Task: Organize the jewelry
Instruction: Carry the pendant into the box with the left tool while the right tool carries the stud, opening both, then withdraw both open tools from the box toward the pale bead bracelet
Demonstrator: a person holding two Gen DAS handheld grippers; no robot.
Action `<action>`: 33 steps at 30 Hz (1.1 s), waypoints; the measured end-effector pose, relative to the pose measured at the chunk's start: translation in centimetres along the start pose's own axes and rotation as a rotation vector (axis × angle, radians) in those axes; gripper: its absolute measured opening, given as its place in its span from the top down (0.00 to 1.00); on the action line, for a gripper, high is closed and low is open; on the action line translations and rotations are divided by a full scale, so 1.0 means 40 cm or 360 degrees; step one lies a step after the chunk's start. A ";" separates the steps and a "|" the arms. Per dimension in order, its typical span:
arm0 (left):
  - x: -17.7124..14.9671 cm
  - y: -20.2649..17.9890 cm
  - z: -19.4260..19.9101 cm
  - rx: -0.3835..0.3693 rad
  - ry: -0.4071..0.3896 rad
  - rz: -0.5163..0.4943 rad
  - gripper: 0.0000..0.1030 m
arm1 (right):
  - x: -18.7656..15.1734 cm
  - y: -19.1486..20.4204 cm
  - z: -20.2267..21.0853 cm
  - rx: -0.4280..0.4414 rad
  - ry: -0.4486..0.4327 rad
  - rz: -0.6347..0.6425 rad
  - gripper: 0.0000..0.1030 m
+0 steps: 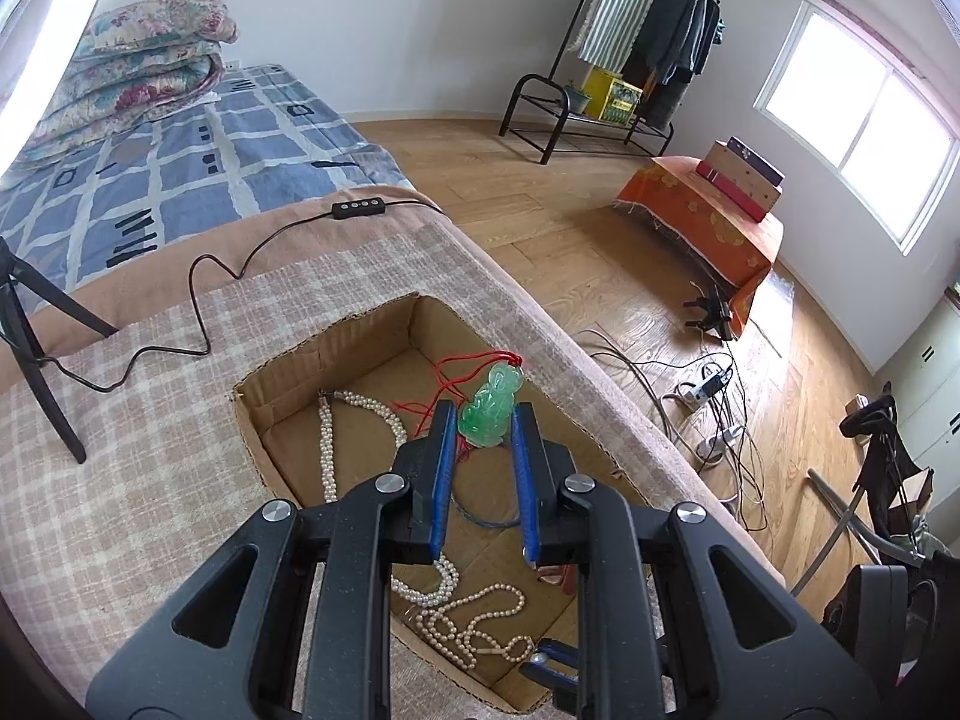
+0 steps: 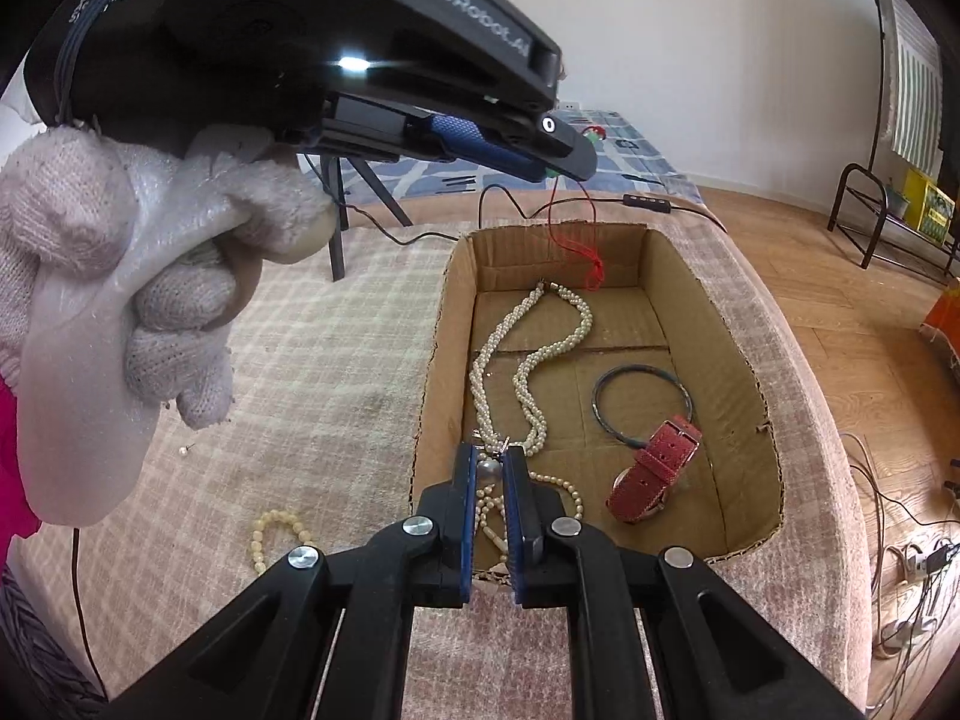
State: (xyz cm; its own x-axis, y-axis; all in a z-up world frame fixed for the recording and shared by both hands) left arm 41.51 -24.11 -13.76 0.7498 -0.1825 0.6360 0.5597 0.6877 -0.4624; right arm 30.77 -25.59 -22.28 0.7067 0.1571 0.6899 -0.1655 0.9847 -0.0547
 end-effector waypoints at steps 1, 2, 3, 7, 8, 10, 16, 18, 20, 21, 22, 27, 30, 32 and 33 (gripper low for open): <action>0.001 0.002 -0.002 0.0002 0.0002 0.0002 0.83 | 0.001 0.001 -0.001 0.0002 -0.0001 0.0000 0.94; 0.002 0.002 -0.002 0.0001 0.0002 0.0003 0.83 | 0.002 0.002 -0.002 0.0002 -0.0003 0.0001 0.93; 0.002 0.001 -0.002 -0.0002 0.0000 0.0000 0.83 | 0.003 0.003 -0.003 0.0001 -0.0007 0.0002 0.93; 0.007 0.003 -0.005 0.0017 -0.0010 -0.0019 0.83 | 0.007 0.010 -0.006 0.0008 -0.0019 0.0012 0.87; 0.009 0.004 -0.003 0.0018 -0.0017 -0.0018 0.83 | 0.007 0.011 -0.005 0.0003 -0.0026 0.0015 0.79; 0.012 0.006 0.000 0.0012 -0.0027 -0.0021 0.83 | 0.009 0.012 -0.003 0.0000 -0.0037 0.0015 0.75; 0.019 0.013 0.028 0.0063 -0.0077 -0.0034 0.43 | 0.017 0.010 0.017 -0.0056 -0.0129 0.0004 0.19; 0.024 0.018 0.039 0.0069 -0.0089 -0.0009 0.36 | 0.020 0.010 0.022 -0.0075 -0.0140 0.0011 0.17; 0.026 0.020 0.049 0.0066 -0.0111 0.0011 0.34 | 0.021 0.011 0.025 -0.0102 -0.0151 0.0016 0.10; 0.027 0.020 0.053 0.0067 -0.0113 0.0015 0.31 | 0.021 0.011 0.029 -0.0116 -0.0158 0.0013 0.08; 0.027 0.020 0.057 0.0070 -0.0113 0.0015 0.29 | 0.023 0.011 0.030 -0.0128 -0.0162 0.0009 0.04; 0.028 0.008 0.079 0.0081 -0.0120 -0.0013 0.28 | 0.028 0.013 0.038 -0.0147 -0.0175 0.0014 0.02; 0.029 0.001 0.093 0.0091 -0.0129 -0.0017 0.28 | 0.029 0.019 0.044 -0.0152 -0.0179 0.0027 0.01; 0.030 -0.002 0.105 0.0096 -0.0137 -0.0017 0.28 | 0.030 0.024 0.049 -0.0155 -0.0183 0.0035 0.01; 0.030 -0.005 0.110 0.0098 -0.0139 -0.0019 0.28 | 0.030 0.026 0.052 -0.0157 -0.0185 0.0038 0.01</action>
Point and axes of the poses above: each gripper's, at about its wrist camera, not at the fingertips, and z roughly against the way its jaws point, y to its left, x to its top, the point moved 6 cm from there along -z, roughly the way its jaws point, and after that the axes turned 15 degrees about -x, right-handed, at the moved point
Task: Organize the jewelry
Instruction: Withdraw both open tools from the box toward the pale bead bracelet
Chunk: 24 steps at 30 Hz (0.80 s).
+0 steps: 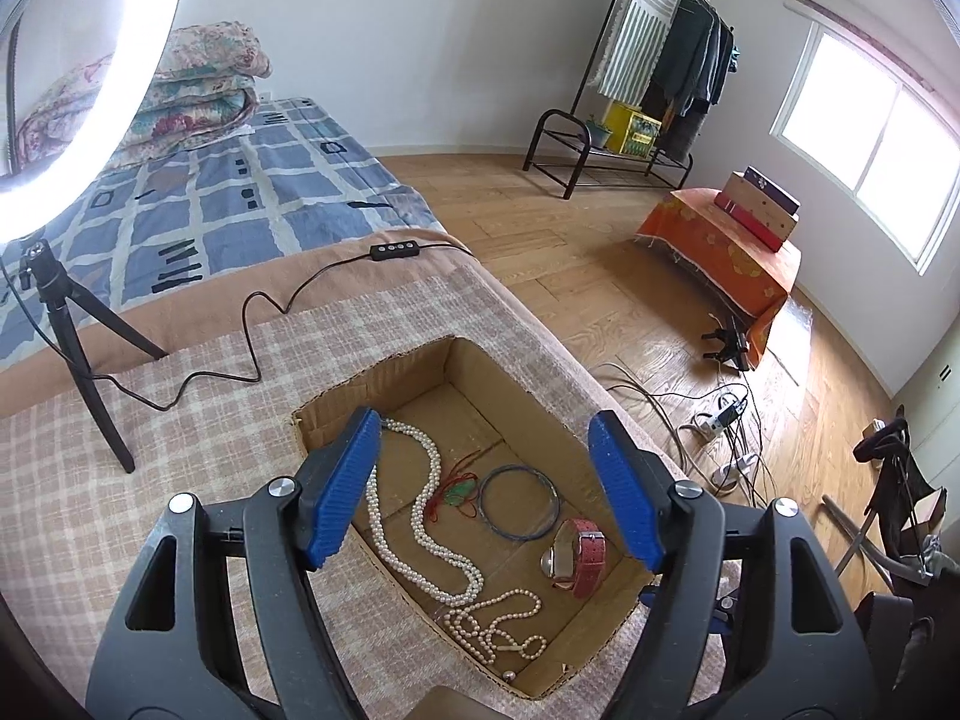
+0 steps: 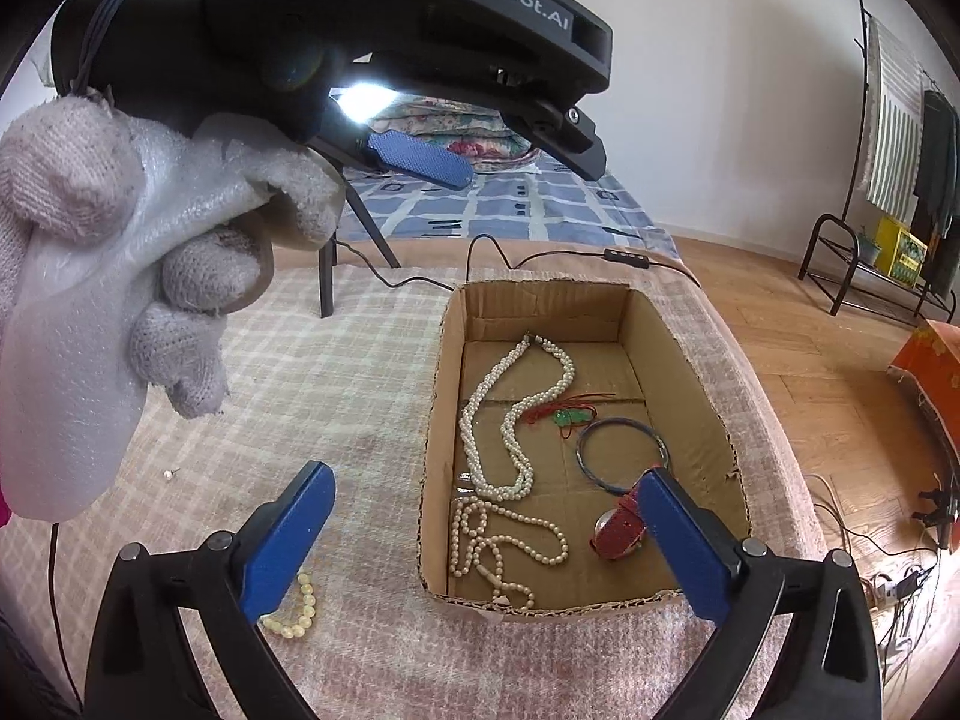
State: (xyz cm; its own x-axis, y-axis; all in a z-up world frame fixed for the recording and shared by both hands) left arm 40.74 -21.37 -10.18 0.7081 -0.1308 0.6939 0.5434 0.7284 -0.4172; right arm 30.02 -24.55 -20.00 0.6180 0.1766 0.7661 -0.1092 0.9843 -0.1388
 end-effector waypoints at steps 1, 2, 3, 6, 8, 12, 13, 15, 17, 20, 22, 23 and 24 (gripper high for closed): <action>0.000 -0.003 0.006 0.0002 -0.0004 -0.0003 0.28 | 0.001 0.001 0.003 0.0000 -0.0002 0.0002 0.01; 0.001 -0.006 0.013 0.0008 -0.0007 -0.0009 0.28 | 0.001 0.002 0.007 0.0000 -0.0005 0.0004 0.01; 0.001 -0.008 0.019 0.0012 -0.0009 -0.0013 0.28 | 0.003 0.003 0.011 -0.0002 -0.0009 0.0006 0.01; 0.002 -0.012 0.042 0.0029 -0.0020 -0.0025 0.28 | 0.007 0.007 0.021 -0.0003 -0.0018 0.0011 0.00; 0.001 -0.015 0.062 0.0038 -0.0033 -0.0036 0.28 | 0.012 0.011 0.031 -0.0002 -0.0030 0.0014 0.00; -0.011 -0.009 0.112 0.0075 -0.0038 -0.0052 0.28 | 0.017 0.021 0.051 0.0016 -0.0052 0.0021 0.00; -0.016 -0.004 0.129 0.0083 -0.0039 -0.0051 0.28 | 0.017 0.022 0.055 0.0025 -0.0052 0.0015 0.00; -0.027 0.009 0.168 0.0104 -0.0049 -0.0052 0.28 | 0.015 0.023 0.064 0.0044 -0.0051 0.0000 0.00; -0.037 0.026 0.209 0.0134 -0.0066 -0.0051 0.28 | 0.014 0.025 0.071 0.0057 -0.0054 -0.0004 0.00; -0.053 0.056 0.270 0.0164 -0.0087 -0.0036 0.28 | 0.012 0.033 0.085 0.0082 -0.0065 -0.0001 0.01; -0.069 0.074 0.312 0.0192 -0.0093 -0.0041 0.28 | 0.012 0.041 0.090 0.0108 -0.0065 -0.0002 0.01; -0.077 0.085 0.333 0.0209 -0.0095 -0.0045 0.28 | 0.011 0.046 0.093 0.0123 -0.0061 -0.0001 0.02; -0.085 0.096 0.351 0.0224 -0.0094 -0.0049 0.28 | 0.009 0.054 0.096 0.0148 -0.0053 0.0004 0.02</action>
Point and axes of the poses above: each gripper's, at about its wrist camera, not at the fingertips, and z roughly against the way its jaws point, y to its left, x to its top, the point moved 6 cm from there along -z, roughly the way its jaws point, and after that the axes turned 15 degrees about -x, right-handed, at the moved point
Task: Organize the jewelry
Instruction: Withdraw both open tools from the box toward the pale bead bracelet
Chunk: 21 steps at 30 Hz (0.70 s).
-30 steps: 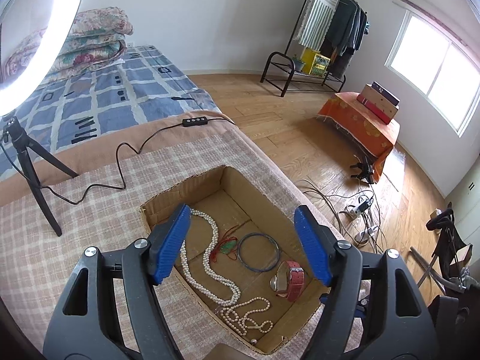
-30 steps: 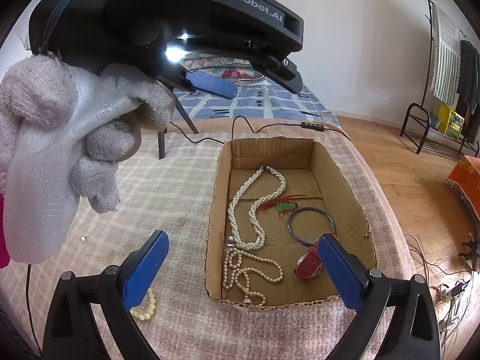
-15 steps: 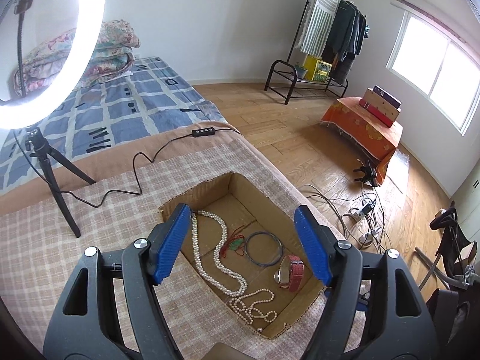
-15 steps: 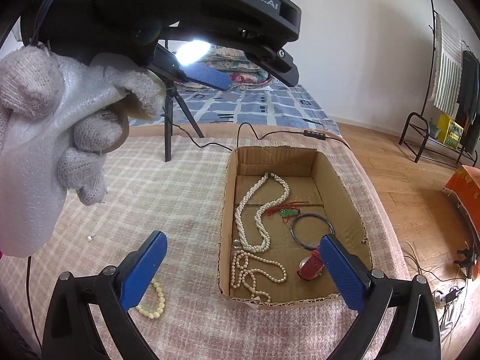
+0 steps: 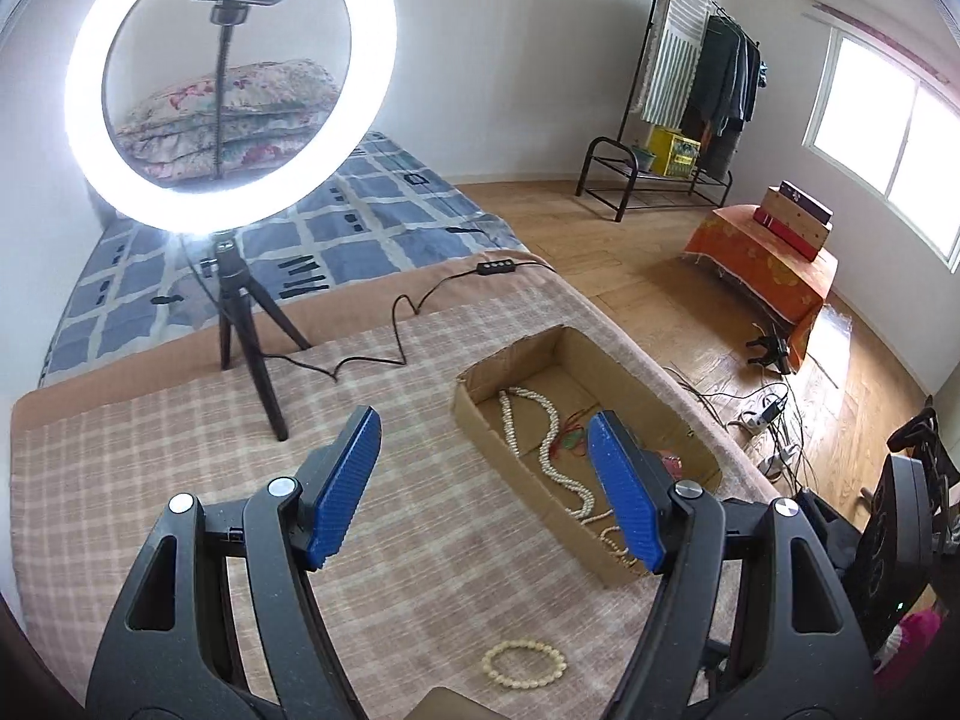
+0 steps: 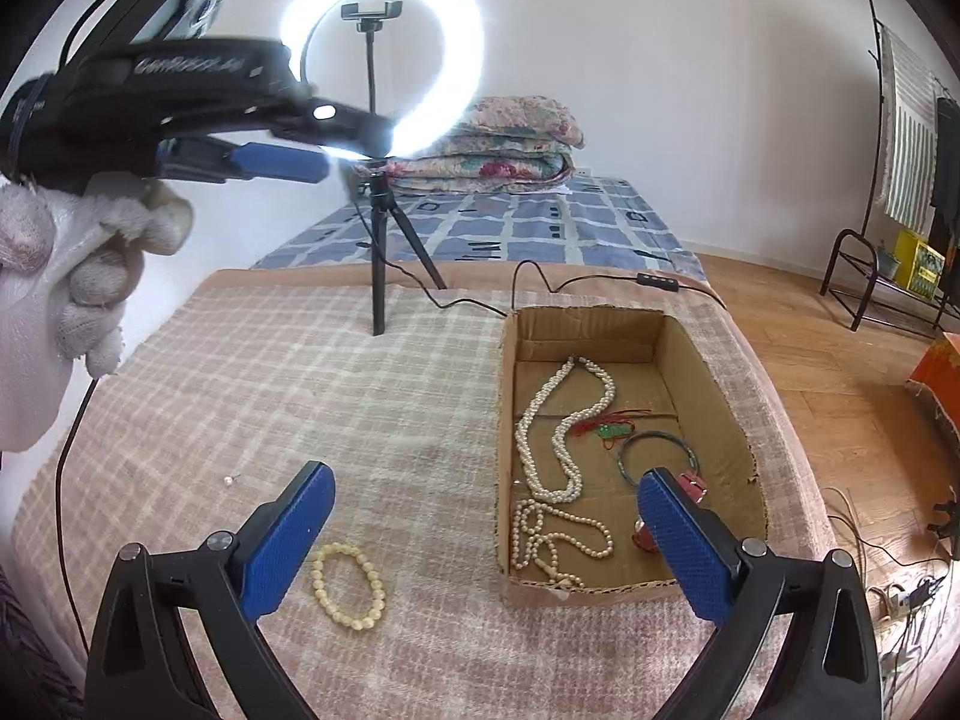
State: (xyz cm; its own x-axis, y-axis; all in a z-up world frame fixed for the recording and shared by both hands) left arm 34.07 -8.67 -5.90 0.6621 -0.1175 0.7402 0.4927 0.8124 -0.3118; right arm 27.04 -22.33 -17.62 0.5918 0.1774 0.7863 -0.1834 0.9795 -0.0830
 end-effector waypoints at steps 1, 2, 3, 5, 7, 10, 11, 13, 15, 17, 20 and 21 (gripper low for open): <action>-0.009 0.015 0.019 0.0019 0.0002 0.0000 0.28 | -0.002 0.008 0.000 0.0026 0.0011 0.0007 0.05; -0.018 0.035 0.040 0.0037 0.0004 0.0006 0.28 | -0.004 0.017 0.000 0.0051 0.0023 0.0015 0.10; -0.027 0.052 0.054 0.0050 0.0008 0.0016 0.28 | -0.009 0.027 -0.001 0.0076 0.0038 0.0026 0.12; -0.053 0.089 0.085 0.0072 0.0017 0.0053 0.28 | -0.020 0.045 -0.002 0.0113 0.0067 0.0042 0.19; -0.087 0.124 0.107 0.0097 0.0035 0.0086 0.28 | -0.034 0.060 -0.006 0.0134 0.0097 0.0062 0.25; -0.149 0.171 0.125 0.0131 0.0081 0.0133 0.28 | -0.058 0.077 -0.016 0.0158 0.0147 0.0091 0.33; -0.170 0.184 0.128 0.0142 0.0099 0.0143 0.28 | -0.066 0.082 -0.018 0.0161 0.0162 0.0098 0.36; -0.216 0.209 0.129 0.0150 0.0146 0.0172 0.28 | -0.082 0.089 -0.025 0.0165 0.0193 0.0108 0.41; -0.257 0.228 0.125 0.0148 0.0191 0.0201 0.28 | -0.099 0.096 -0.032 0.0180 0.0220 0.0117 0.43; -0.298 0.244 0.123 0.0148 0.0224 0.0226 0.28 | -0.117 0.101 -0.039 0.0189 0.0254 0.0131 0.49; -0.356 0.260 0.113 0.0129 0.0281 0.0262 0.39 | -0.147 0.114 -0.054 0.0207 0.0314 0.0152 0.56; -0.375 0.263 0.106 0.0125 0.0318 0.0262 0.42 | -0.157 0.119 -0.059 0.0212 0.0331 0.0164 0.57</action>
Point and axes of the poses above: each gripper's, at about its wrist camera, not at the fingertips, and z roughly against the way its jaws point, y to its left, x to its top, the point moved 6 cm from there along -z, roughly the way its jaws point, and after that the axes turned 15 degrees about -x, right-handed, at the moved point
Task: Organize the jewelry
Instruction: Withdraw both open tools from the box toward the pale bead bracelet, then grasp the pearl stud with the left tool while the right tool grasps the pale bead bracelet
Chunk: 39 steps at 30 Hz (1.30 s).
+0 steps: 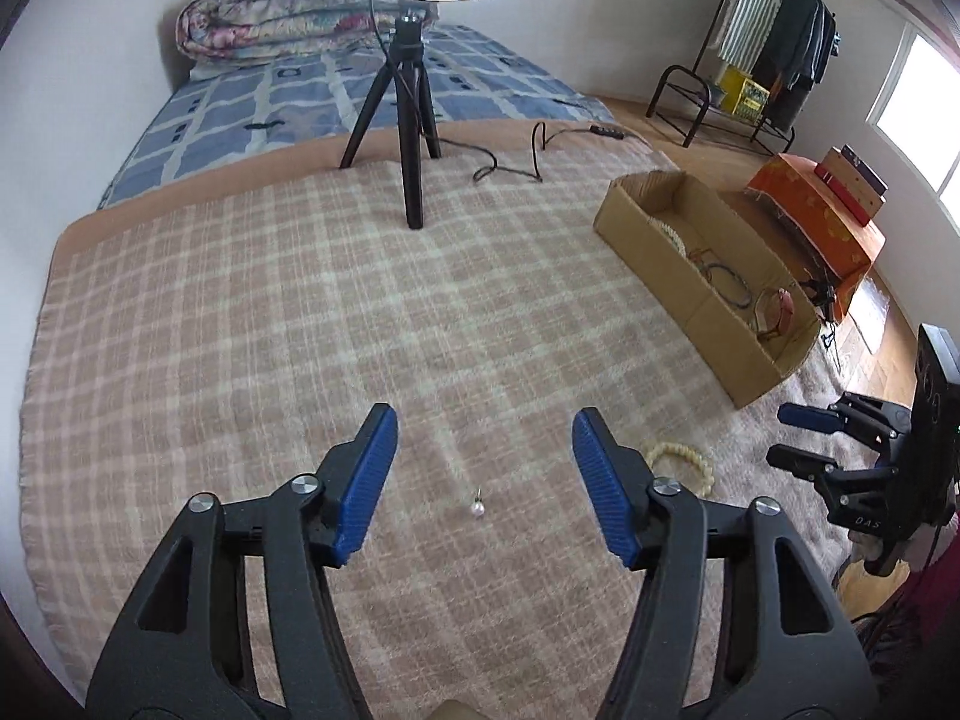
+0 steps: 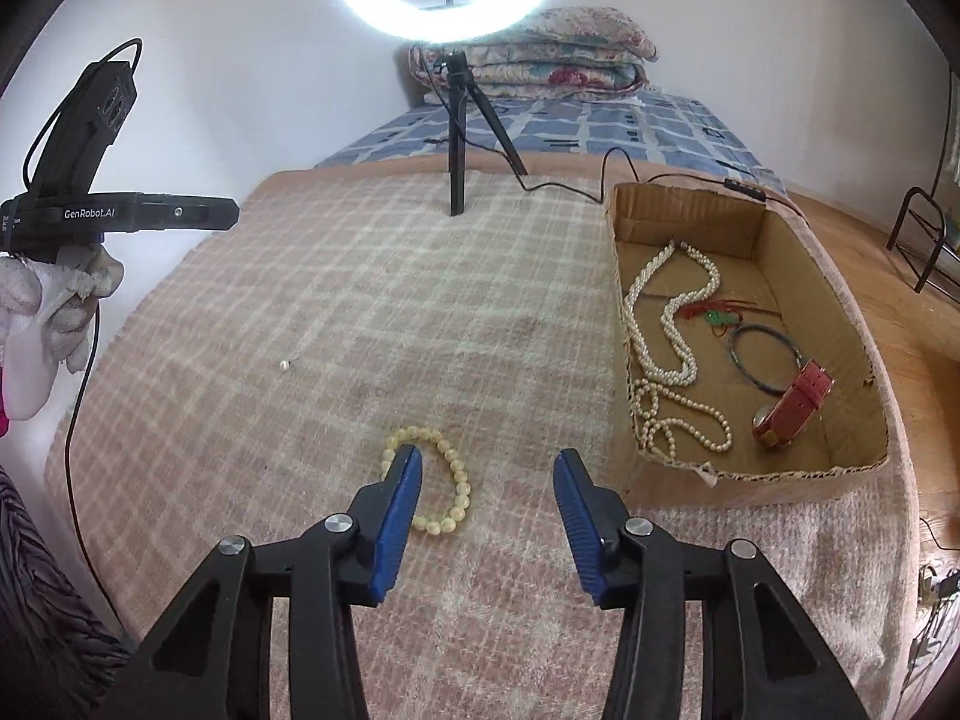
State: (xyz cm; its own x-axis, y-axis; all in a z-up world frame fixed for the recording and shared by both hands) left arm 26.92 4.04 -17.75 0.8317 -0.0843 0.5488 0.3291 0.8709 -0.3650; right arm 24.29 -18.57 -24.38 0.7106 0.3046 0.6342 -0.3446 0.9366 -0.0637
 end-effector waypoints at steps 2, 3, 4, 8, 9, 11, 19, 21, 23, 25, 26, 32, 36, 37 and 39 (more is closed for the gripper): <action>-0.028 0.003 -0.018 0.0008 0.0051 -0.0023 0.46 | -0.010 0.008 -0.012 0.0008 0.0021 0.0020 0.60; -0.040 0.005 -0.027 0.0008 0.0072 -0.0027 0.47 | -0.016 0.012 -0.019 0.0012 0.0036 0.0033 0.62; -0.050 0.006 -0.035 0.0004 0.0091 -0.0027 0.47 | -0.019 0.017 -0.024 0.0016 0.0046 0.0043 0.64; -0.094 0.009 -0.069 -0.0006 0.0177 -0.0033 0.52 | -0.027 0.032 -0.050 0.0020 0.0081 0.0069 0.67; -0.104 0.009 -0.077 0.0001 0.0199 -0.0046 0.52 | -0.029 0.035 -0.055 0.0019 0.0086 0.0073 0.68; -0.123 0.014 -0.096 0.0019 0.0237 -0.0058 0.52 | -0.030 0.039 -0.065 0.0024 0.0097 0.0080 0.70; -0.158 0.037 -0.149 0.0049 0.0333 -0.0059 0.59 | -0.032 0.050 -0.092 0.0011 0.0121 0.0108 0.71; -0.161 0.040 -0.158 0.0042 0.0346 -0.0055 0.59 | -0.033 0.054 -0.098 0.0010 0.0129 0.0119 0.72; -0.163 0.043 -0.166 0.0041 0.0355 -0.0060 0.60 | -0.035 0.057 -0.104 0.0007 0.0137 0.0132 0.73; -0.163 0.044 -0.172 0.0043 0.0366 -0.0069 0.66 | -0.037 0.061 -0.109 0.0007 0.0145 0.0144 0.75; -0.163 0.045 -0.175 0.0044 0.0367 -0.0070 0.66 | -0.037 0.062 -0.110 0.0008 0.0147 0.0148 0.75; -0.152 0.057 -0.188 0.0038 0.0361 -0.0041 0.66 | -0.032 0.066 -0.117 0.0015 0.0152 0.0147 0.76; -0.152 0.060 -0.201 0.0022 0.0373 -0.0027 0.66 | -0.030 0.068 -0.123 0.0023 0.0158 0.0148 0.76; -0.152 0.060 -0.205 0.0018 0.0378 -0.0027 0.66 | -0.030 0.068 -0.124 0.0024 0.0160 0.0149 0.76; -0.153 0.058 -0.213 0.0023 0.0386 -0.0040 0.66 | -0.029 0.070 -0.128 0.0025 0.0163 0.0146 0.76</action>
State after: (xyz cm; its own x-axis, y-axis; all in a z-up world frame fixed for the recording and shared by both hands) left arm 26.40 2.44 -28.35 0.9069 -0.2182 0.3604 0.3460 0.8738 -0.3416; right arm 25.64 -15.40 -29.25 0.7343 0.4057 0.5442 -0.4200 0.9014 -0.1052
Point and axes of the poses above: each gripper's, at about its wrist camera, not at the fingertips, and z roughly against the way its jaws point, y to its left, x to its top, the point moved 6 cm from there along -z, roughly the way its jaws point, and after that the axes turned 15 degrees about -x, right-handed, at the moved point
